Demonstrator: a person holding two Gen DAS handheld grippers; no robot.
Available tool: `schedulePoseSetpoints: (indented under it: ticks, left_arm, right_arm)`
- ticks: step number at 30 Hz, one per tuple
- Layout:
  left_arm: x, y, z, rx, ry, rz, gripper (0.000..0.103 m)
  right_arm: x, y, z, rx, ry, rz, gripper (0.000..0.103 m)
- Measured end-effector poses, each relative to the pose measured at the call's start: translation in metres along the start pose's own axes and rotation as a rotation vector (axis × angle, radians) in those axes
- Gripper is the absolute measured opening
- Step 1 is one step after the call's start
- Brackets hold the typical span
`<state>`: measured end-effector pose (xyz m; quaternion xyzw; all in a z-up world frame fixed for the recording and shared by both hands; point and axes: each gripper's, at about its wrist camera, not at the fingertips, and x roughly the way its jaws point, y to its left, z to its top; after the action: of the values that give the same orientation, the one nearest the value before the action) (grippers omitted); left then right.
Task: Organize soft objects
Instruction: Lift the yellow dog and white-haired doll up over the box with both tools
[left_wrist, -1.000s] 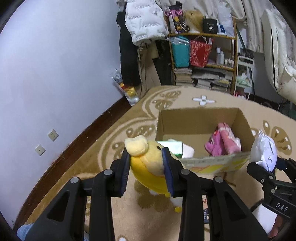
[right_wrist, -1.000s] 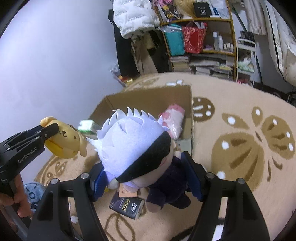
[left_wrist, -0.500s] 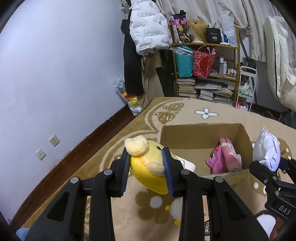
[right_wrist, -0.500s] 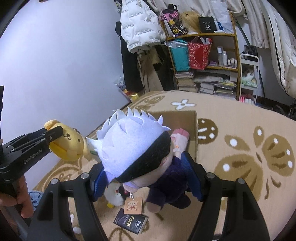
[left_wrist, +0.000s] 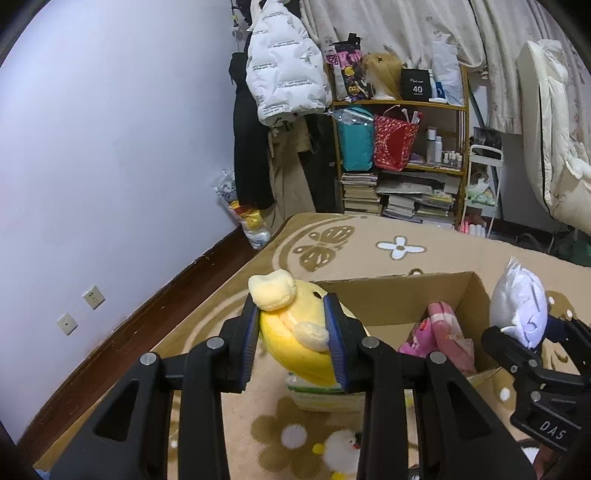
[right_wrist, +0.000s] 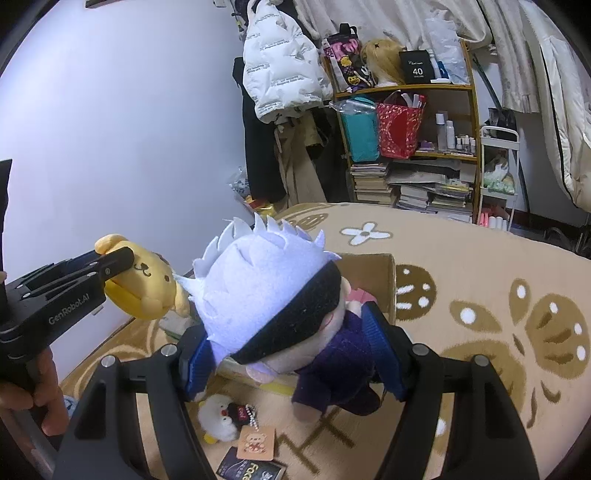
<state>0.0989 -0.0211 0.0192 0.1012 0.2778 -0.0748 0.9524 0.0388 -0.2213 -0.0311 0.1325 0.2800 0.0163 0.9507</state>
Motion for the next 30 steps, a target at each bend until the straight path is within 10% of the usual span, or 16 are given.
schedulePoseSetpoints:
  ticks: [30]
  left_arm:
    - [0.079, -0.027, -0.025, 0.016, 0.18, -0.098, 0.034]
  right_arm:
    - [0.055, -0.011, -0.003, -0.083, 0.086, -0.043, 0.078]
